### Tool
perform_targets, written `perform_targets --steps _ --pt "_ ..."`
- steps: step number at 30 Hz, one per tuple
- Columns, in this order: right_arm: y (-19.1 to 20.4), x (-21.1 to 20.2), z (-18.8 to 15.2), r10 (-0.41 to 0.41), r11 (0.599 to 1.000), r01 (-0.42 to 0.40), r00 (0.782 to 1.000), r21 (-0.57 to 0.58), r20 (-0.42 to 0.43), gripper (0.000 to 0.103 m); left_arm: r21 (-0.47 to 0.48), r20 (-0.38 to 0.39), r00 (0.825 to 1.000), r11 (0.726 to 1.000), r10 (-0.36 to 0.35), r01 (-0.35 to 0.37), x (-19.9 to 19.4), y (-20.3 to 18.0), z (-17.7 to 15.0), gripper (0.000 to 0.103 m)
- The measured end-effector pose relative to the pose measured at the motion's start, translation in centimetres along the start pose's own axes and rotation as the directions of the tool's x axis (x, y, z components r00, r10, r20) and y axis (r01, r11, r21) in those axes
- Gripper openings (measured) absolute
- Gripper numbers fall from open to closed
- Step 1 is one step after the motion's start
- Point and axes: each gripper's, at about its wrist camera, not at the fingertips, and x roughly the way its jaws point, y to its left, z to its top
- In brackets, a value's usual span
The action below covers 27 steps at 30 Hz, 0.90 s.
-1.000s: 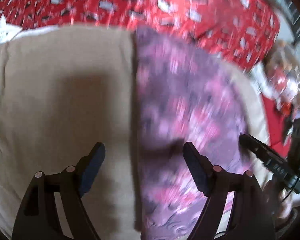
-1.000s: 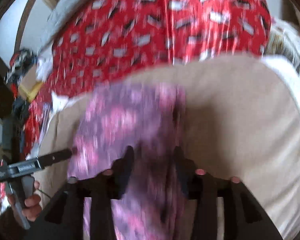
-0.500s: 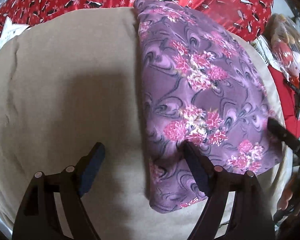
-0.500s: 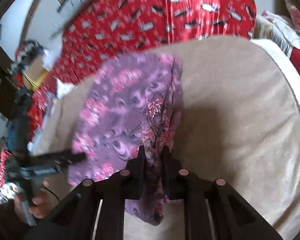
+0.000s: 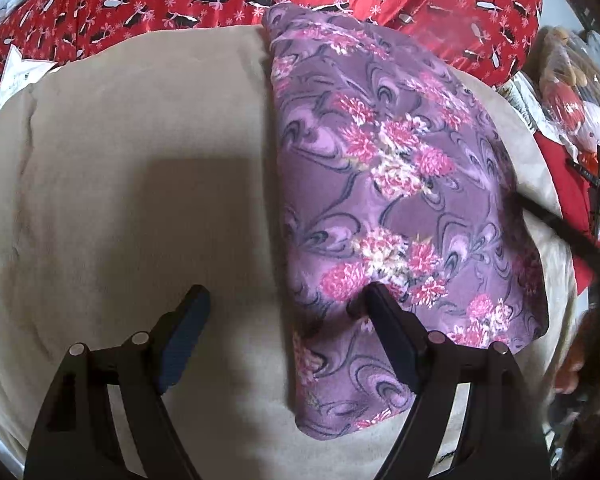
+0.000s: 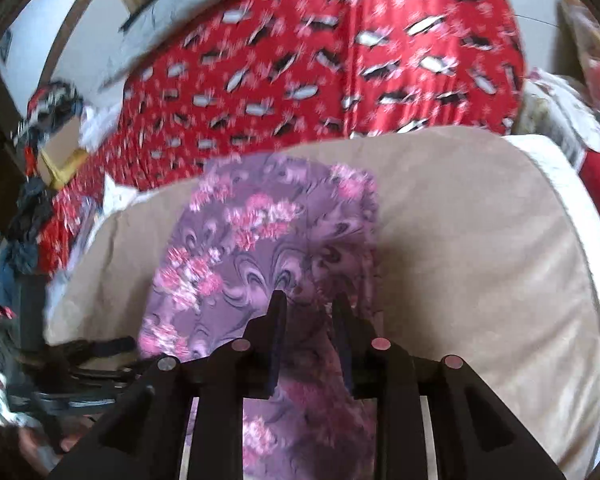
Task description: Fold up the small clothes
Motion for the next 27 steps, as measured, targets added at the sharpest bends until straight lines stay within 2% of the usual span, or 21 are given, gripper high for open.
perform_targets --steps 1,3,5,7,9,12,14,17,21,22,24,25,27 --pt "-0.2 1.2 -0.4 -0.018 1.000 0.018 0.998 -0.010 -0.055 0.024 0.002 0.000 1.000 1.000 -0.016 0.016 -0.2 0.2 0.4 0.082" --pt "-0.5 0.6 -0.3 -0.002 1.000 0.001 1.000 -0.008 -0.021 0.024 -0.004 0.034 0.998 0.999 -0.044 0.044 -1.0 0.8 1.3 0.082" --pt "-0.7 -0.2 1.5 0.019 1.000 -0.019 1.000 0.016 0.025 0.024 -0.017 0.063 0.997 0.999 -0.047 0.048 -1.4 1.4 3.4 0.082" --pt "-1.0 -0.5 3.4 0.035 0.998 -0.039 0.997 0.056 0.064 0.027 -0.038 0.056 0.997 0.998 -0.054 0.056 -0.9 1.8 5.7 0.082" --pt "-1.0 0.9 5.6 0.069 0.992 -0.076 0.995 0.098 0.069 0.027 -0.058 0.055 0.998 0.997 -0.043 0.046 0.0 1.8 8.4 0.082" --pt "-1.3 3.6 7.8 0.065 0.989 -0.072 0.996 0.126 0.062 0.027 -0.090 0.031 0.998 0.994 -0.055 0.057 1.8 1.8 11.2 0.082" --pt "-1.9 5.6 8.6 0.054 0.984 -0.061 0.997 0.168 0.046 0.027 -0.115 0.013 0.997 0.990 -0.078 0.079 3.1 2.1 12.2 0.083" --pt "-3.6 8.0 8.2 0.006 0.978 -0.002 1.000 0.211 -0.018 0.023 -0.139 -0.022 0.996 0.987 -0.082 0.078 5.1 2.2 12.9 0.095" --pt "-5.9 6.7 7.9 0.054 0.949 -0.056 0.998 0.309 0.013 0.016 -0.217 -0.035 0.983 0.961 -0.181 0.170 5.1 4.0 12.6 0.096" --pt "-6.2 5.9 7.6 0.052 0.951 -0.058 0.998 0.304 0.028 0.017 -0.223 -0.031 0.979 0.956 -0.203 0.191 4.7 4.5 12.1 0.096" --pt "-6.6 4.3 6.8 0.041 0.956 -0.050 0.998 0.289 0.040 0.033 -0.231 -0.034 0.971 0.947 -0.237 0.223 4.0 5.2 11.0 0.096" --pt "-7.0 3.5 5.9 0.094 0.953 -0.103 0.995 0.285 0.046 0.040 -0.240 -0.028 0.960 0.934 -0.279 0.264 3.6 5.5 10.0 0.096" --pt "-7.4 2.8 4.6 0.178 0.935 -0.185 0.983 0.303 0.052 0.060 -0.253 -0.027 0.934 0.906 -0.357 0.339 3.4 5.7 8.0 0.096"
